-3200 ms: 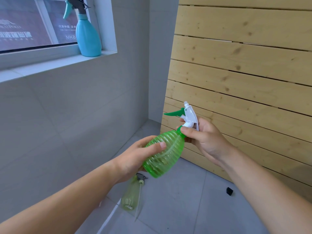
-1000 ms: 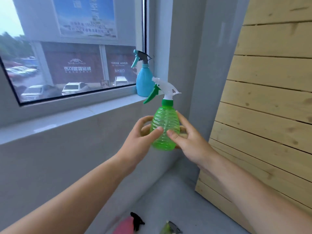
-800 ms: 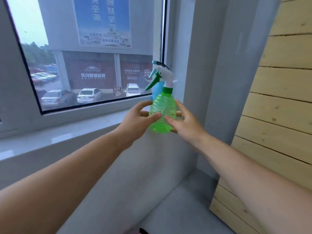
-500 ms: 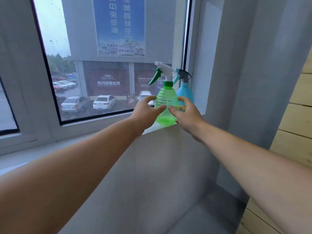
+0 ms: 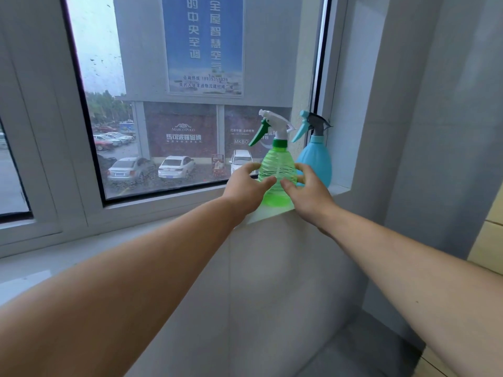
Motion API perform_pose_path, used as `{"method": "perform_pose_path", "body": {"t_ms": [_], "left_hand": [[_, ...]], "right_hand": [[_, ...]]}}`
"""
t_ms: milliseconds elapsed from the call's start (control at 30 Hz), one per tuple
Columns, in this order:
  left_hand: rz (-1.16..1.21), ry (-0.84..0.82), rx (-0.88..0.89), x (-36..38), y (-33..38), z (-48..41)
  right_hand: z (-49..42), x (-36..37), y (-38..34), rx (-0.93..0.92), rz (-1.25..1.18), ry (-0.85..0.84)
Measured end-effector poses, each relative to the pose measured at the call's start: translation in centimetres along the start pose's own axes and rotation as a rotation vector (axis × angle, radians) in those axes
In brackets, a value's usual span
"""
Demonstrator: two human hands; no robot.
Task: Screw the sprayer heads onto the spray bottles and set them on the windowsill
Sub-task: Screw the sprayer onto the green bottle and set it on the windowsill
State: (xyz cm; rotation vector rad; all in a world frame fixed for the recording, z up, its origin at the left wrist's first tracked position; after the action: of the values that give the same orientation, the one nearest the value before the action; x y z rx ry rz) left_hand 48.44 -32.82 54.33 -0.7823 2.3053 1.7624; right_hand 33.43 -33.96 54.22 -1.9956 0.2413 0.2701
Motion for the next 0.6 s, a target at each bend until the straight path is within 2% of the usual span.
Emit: {"method": "perform_pose_path", "body": {"t_ms": [133, 333, 600], "left_hand": [[-0.025, 0.009, 0.004, -0.2, -0.1, 0.0], [-0.204, 0.043, 0.054, -0.8, 1.1, 0.6], [-0.161, 0.168, 0.055, -2.6, 1.9, 4.5]], "right_hand": [[0.0, 0.2, 0.0, -0.001, 0.009, -0.022], [-0.1, 0.1, 0.5, 0.03, 0.014, -0.018], [3.2, -4.2, 1.4, 0.044, -0.061, 0.141]]}}
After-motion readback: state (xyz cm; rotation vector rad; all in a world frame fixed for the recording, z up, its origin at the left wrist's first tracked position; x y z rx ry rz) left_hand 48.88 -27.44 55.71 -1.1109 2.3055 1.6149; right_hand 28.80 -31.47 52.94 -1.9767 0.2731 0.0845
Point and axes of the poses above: each hand's wrist, its own z-axis away from the middle knuckle, its own x-axis out of the palm, y = z × x, the point moved 5 cm from there along -z, towards the middle knuckle, and after that the axes turned 9 degrees about -z, right-handed, at the moved point
